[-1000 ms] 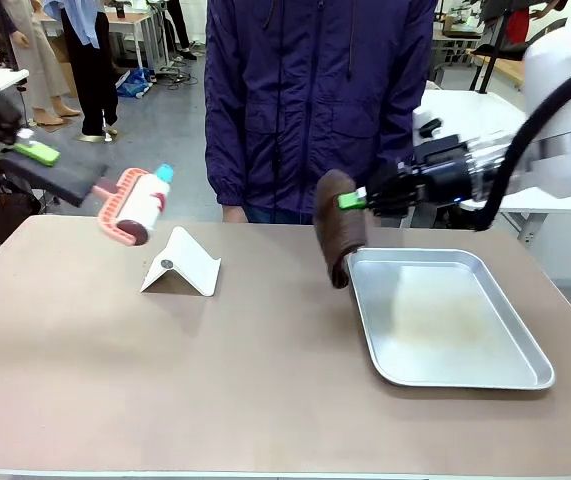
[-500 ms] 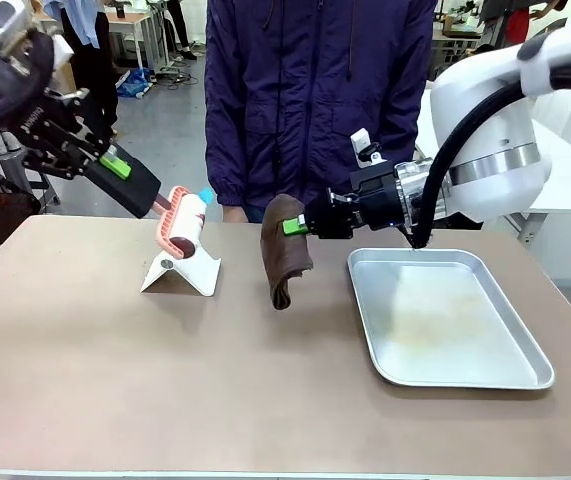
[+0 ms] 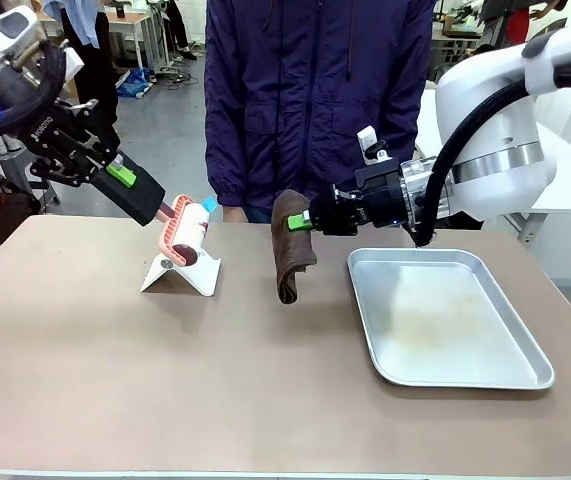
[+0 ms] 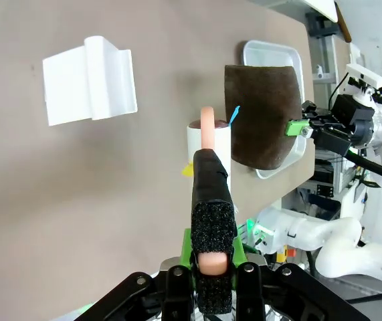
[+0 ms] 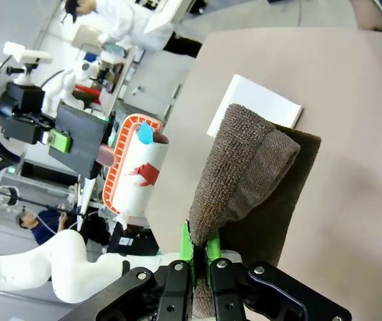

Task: Clean the surface of the table.
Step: Return the Lint Roller and towel to their original positions.

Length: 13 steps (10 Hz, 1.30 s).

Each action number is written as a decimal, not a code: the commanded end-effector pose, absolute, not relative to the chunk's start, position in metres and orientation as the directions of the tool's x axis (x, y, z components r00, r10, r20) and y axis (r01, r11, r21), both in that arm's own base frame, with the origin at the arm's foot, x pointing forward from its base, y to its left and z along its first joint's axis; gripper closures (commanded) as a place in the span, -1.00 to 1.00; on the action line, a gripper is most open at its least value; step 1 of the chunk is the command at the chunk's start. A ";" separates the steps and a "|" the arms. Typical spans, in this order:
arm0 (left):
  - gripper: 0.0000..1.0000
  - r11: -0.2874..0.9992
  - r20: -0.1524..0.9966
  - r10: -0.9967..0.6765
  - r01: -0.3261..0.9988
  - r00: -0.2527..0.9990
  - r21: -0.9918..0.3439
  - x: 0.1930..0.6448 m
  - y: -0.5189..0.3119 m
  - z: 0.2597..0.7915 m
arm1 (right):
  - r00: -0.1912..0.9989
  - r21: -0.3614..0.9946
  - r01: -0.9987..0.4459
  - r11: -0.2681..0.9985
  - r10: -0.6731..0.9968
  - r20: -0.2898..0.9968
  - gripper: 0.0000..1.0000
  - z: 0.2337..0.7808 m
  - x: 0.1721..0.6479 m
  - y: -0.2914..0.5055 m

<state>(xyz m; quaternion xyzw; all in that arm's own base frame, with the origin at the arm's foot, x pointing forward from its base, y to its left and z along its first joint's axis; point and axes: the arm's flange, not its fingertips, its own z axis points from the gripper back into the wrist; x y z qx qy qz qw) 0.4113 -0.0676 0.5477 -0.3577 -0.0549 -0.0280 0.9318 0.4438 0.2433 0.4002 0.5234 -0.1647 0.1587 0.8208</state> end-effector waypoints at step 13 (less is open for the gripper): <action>0.55 0.835 0.140 0.028 0.054 0.990 -0.548 0.474 -0.107 0.511 | 0.924 0.865 -0.381 0.326 0.105 0.367 0.83 0.375 0.448 0.248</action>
